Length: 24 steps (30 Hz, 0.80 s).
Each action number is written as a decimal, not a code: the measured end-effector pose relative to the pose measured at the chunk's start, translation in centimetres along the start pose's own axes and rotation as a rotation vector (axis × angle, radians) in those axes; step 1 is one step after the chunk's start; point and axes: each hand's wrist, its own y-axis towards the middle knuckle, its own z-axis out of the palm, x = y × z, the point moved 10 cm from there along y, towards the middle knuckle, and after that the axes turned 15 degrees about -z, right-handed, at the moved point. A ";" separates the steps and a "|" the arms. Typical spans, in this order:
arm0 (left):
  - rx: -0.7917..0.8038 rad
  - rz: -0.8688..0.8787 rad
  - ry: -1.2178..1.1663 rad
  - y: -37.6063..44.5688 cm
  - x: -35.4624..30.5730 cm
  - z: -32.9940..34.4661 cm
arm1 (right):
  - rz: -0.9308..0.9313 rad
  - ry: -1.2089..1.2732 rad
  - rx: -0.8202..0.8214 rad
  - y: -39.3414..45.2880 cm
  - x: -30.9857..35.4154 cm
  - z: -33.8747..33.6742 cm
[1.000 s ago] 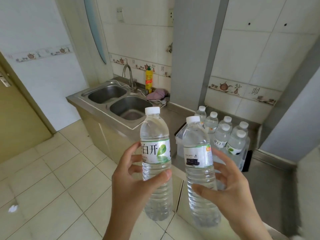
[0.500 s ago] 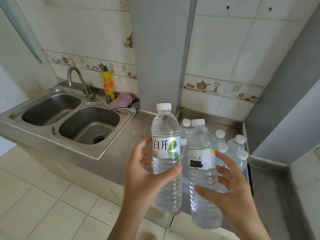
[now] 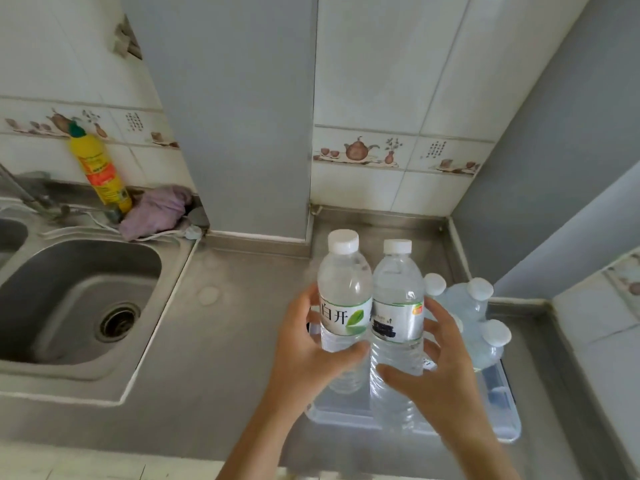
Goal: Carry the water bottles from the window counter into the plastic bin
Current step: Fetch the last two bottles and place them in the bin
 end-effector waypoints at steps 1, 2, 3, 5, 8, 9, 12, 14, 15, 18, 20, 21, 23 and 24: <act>0.015 -0.016 0.011 0.7 0.6 0.4 | 0.004 -0.011 -0.008 0.4 -0.5 0.3; 0.028 -0.029 0.022 1.3 1.1 0.6 | 0.008 -0.024 -0.020 0.7 -1.0 0.5; 0.038 -0.038 0.034 1.8 1.6 0.9 | 0.013 -0.036 -0.036 0.9 -1.6 0.7; 0.043 -0.053 0.054 2.7 2.6 1.1 | 0.018 -0.059 -0.077 1.2 -2.5 0.9; 0.012 -0.060 0.090 3.3 3.8 0.9 | -0.005 -0.113 -0.128 1.4 -3.3 1.3; 0.001 -0.059 0.107 3.3 4.1 0.8 | -0.008 -0.132 -0.138 1.4 -3.6 1.4; -0.045 -0.061 0.168 3.5 4.8 0.7 | 0.000 -0.153 -0.155 1.2 -4.5 2.1; -0.089 -0.056 0.204 3.5 5.3 0.6 | 0.009 -0.160 -0.171 1.2 -5.0 2.3; -0.110 -0.051 0.224 3.5 5.4 0.5 | 0.011 -0.170 -0.178 1.2 -5.2 2.4; -0.151 -0.024 0.288 3.5 5.3 0.7 | 0.003 -0.200 -0.190 1.2 -5.4 2.5; -0.155 -0.003 0.301 3.5 5.4 1.0 | -0.017 -0.222 -0.196 1.2 -5.3 2.5; -0.154 0.005 0.310 3.6 5.4 1.1 | -0.037 -0.240 -0.198 1.2 -5.2 2.5; -0.151 0.029 0.351 3.6 5.5 1.5 | -0.082 -0.265 -0.199 1.2 -4.7 2.4; -0.152 0.047 0.377 3.7 5.4 1.7 | -0.095 -0.264 -0.197 1.2 -4.6 2.4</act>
